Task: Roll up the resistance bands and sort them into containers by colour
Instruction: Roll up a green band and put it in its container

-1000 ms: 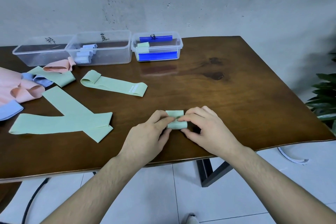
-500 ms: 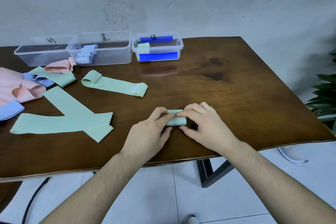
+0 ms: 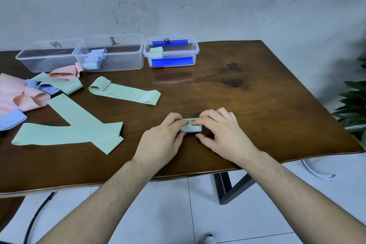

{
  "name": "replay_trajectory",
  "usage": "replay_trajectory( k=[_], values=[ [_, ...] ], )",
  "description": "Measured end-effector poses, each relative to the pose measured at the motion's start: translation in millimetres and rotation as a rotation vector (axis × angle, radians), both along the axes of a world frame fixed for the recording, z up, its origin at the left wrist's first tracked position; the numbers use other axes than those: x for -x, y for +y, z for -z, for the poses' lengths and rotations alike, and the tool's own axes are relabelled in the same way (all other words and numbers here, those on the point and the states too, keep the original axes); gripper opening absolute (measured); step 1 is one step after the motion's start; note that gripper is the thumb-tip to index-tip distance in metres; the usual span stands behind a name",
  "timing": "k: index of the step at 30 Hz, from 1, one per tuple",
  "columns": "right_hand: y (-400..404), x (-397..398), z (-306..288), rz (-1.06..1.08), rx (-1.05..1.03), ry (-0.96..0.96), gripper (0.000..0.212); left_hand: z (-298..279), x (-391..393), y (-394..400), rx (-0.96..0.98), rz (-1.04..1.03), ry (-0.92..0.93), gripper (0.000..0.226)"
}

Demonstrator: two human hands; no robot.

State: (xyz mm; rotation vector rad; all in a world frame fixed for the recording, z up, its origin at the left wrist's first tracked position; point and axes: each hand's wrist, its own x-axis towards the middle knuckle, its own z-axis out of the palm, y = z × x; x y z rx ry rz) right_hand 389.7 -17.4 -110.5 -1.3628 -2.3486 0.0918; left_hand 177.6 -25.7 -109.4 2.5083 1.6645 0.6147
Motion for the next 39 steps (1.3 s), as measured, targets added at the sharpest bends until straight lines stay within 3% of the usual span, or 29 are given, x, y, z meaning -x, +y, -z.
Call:
replay_trajectory(
  k=[10,17,22,28,34,39],
  values=[
    [9.6,1.4,-0.2,0.021,0.005,0.043,0.027,0.6,2.0,3.9,-0.036,0.02,0.009,0.03],
    [10.0,4.7,-4.0,0.067,0.02,-0.016,0.046,1.0,1.2,14.4,-0.04,0.005,0.019,0.032],
    [17.1,5.5,-5.3,0.052,0.068,-0.004,0.034,4.0,-2.6,17.4,-0.021,-0.015,0.013,0.035],
    [27.6,6.2,-7.1,0.071,0.177,0.043,0.036,5.1,-8.5,27.6,-0.013,-0.04,0.0,0.033],
    [29.5,8.9,-12.0,0.074,0.239,0.12,0.039,-1.7,-6.0,32.6,0.181,-0.016,-0.231,0.036],
    [24.3,14.5,-20.5,0.076,0.385,0.492,0.043,-22.0,-8.1,25.0,0.355,0.017,-0.646,0.03]
  ],
)
